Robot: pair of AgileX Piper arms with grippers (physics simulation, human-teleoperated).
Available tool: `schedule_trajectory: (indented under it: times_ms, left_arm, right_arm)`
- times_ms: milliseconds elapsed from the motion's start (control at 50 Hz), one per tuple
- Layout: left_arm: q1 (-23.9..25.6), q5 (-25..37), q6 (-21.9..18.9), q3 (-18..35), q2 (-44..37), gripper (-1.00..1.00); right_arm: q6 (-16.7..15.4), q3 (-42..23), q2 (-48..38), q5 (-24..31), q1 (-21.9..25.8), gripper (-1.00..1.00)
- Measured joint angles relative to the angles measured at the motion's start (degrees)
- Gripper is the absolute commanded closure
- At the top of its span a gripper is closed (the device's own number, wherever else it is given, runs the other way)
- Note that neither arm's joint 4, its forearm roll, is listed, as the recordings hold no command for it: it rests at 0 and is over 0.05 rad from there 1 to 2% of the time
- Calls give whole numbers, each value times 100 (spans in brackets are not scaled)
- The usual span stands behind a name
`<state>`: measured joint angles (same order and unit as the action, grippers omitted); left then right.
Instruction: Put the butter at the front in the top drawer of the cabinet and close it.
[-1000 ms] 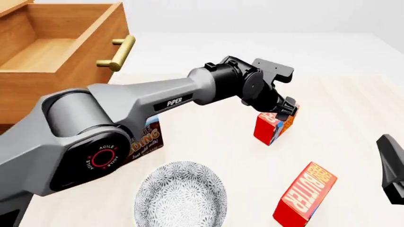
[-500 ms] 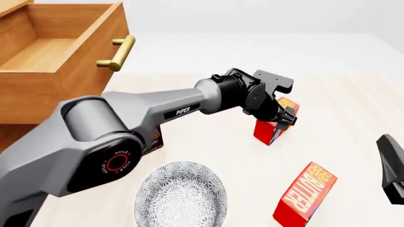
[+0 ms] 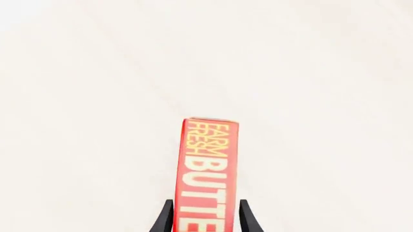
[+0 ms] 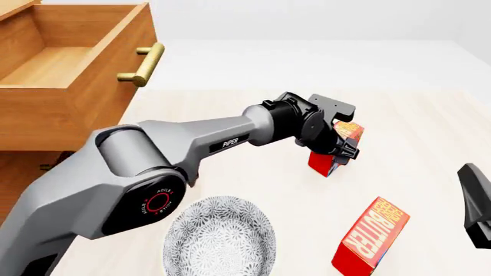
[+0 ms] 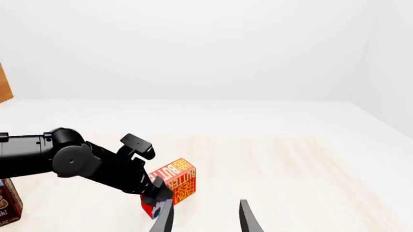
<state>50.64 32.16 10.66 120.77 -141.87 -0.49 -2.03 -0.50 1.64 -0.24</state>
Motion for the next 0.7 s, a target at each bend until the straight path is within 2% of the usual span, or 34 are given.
schedule_trajectory:
  times_ms: [380, 400, 700]
  left_arm:
    - [4, 83, 140, 317, -370, -100]
    - [4, 93, 141, 341, -393, 100]
    - [7, 102, 217, 363, -406, 100]
  right_arm:
    - [0, 0, 0, 0, 0, -100]
    - [0, 0, 0, 0, 0, -100]
    - [0, 0, 0, 0, 0, -100]
